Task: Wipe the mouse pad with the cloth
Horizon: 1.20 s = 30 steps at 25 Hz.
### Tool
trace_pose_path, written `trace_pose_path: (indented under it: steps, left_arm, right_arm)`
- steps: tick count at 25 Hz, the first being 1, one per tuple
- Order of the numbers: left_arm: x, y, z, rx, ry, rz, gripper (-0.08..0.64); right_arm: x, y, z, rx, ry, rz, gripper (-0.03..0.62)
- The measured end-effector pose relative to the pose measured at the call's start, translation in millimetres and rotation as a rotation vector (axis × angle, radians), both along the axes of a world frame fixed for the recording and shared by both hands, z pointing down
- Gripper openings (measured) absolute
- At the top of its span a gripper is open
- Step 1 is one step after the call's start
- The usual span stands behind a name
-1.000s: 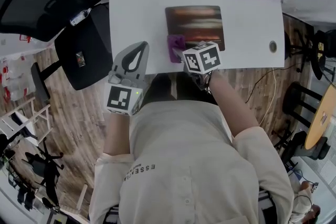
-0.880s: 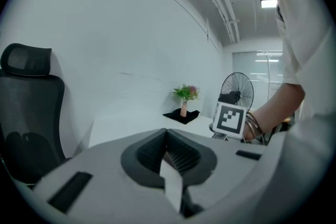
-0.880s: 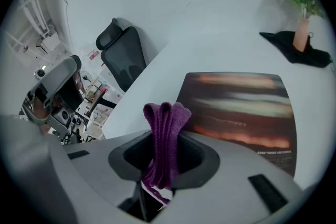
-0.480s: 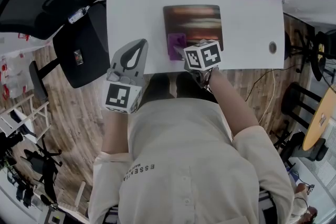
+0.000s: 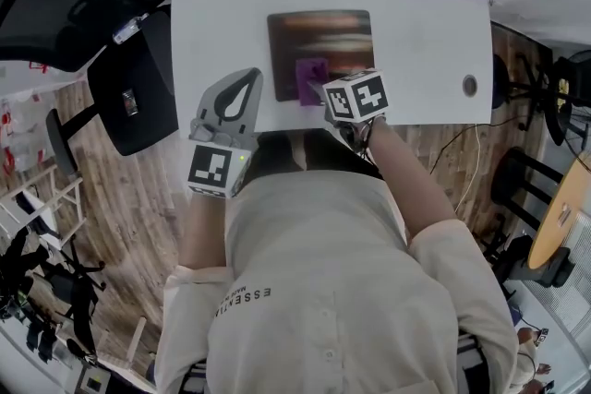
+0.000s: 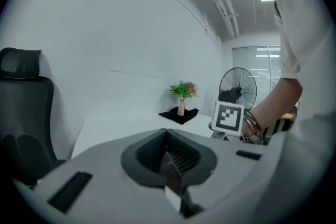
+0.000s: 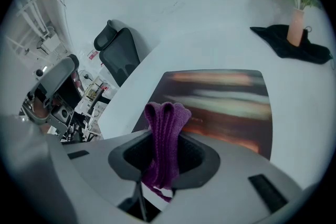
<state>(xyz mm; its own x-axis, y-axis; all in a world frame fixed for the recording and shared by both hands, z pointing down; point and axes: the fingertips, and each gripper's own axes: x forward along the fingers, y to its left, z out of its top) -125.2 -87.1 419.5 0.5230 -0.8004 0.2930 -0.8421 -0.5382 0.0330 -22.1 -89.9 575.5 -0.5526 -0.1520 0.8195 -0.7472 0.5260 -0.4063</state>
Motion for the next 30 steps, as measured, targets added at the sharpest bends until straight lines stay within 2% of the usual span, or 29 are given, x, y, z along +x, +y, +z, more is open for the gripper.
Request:
trace_pose_path:
  steps: [17, 30]
  left_arm:
    - [65, -20, 3, 0.015, -0.018, 0.025, 0.0]
    - [96, -13, -3, 0.042, -0.034, -0.013, 0.0]
  right_arm:
    - [81, -14, 2, 0.003, 0.023, 0.034, 0.114]
    - [148, -17, 3, 0.026, 0.076, 0.066, 0.115]
